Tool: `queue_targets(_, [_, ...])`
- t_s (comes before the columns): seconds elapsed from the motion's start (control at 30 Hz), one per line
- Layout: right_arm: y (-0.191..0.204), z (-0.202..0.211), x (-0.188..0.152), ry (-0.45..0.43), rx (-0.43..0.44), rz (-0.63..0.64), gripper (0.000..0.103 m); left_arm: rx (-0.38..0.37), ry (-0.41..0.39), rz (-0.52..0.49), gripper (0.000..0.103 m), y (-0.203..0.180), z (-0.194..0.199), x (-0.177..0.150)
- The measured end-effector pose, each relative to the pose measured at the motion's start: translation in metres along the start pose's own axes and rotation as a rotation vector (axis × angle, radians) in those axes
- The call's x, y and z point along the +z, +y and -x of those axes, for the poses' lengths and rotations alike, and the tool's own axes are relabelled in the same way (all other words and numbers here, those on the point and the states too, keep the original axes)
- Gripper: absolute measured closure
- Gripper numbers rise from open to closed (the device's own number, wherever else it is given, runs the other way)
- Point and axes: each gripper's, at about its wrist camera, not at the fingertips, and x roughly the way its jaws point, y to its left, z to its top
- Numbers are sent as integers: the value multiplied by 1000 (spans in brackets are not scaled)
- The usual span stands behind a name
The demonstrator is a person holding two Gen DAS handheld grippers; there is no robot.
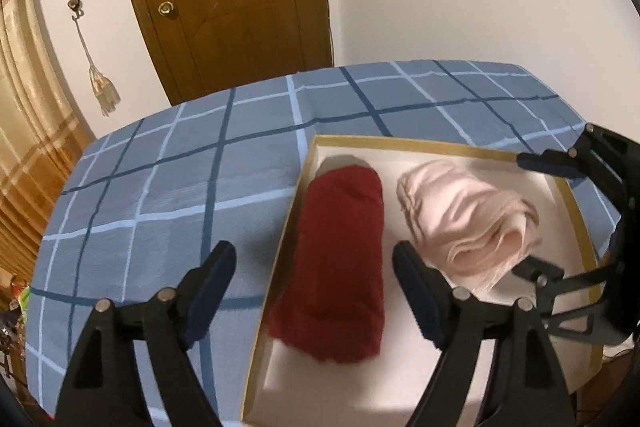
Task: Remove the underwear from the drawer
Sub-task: 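Open both tools to release the garments side by side in the tray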
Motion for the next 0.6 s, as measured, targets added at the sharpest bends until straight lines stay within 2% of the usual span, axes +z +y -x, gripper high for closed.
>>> queue_targets(0.6, [18, 70, -26, -75, 16, -331, 38, 12, -24, -48, 21, -21, 50, -75])
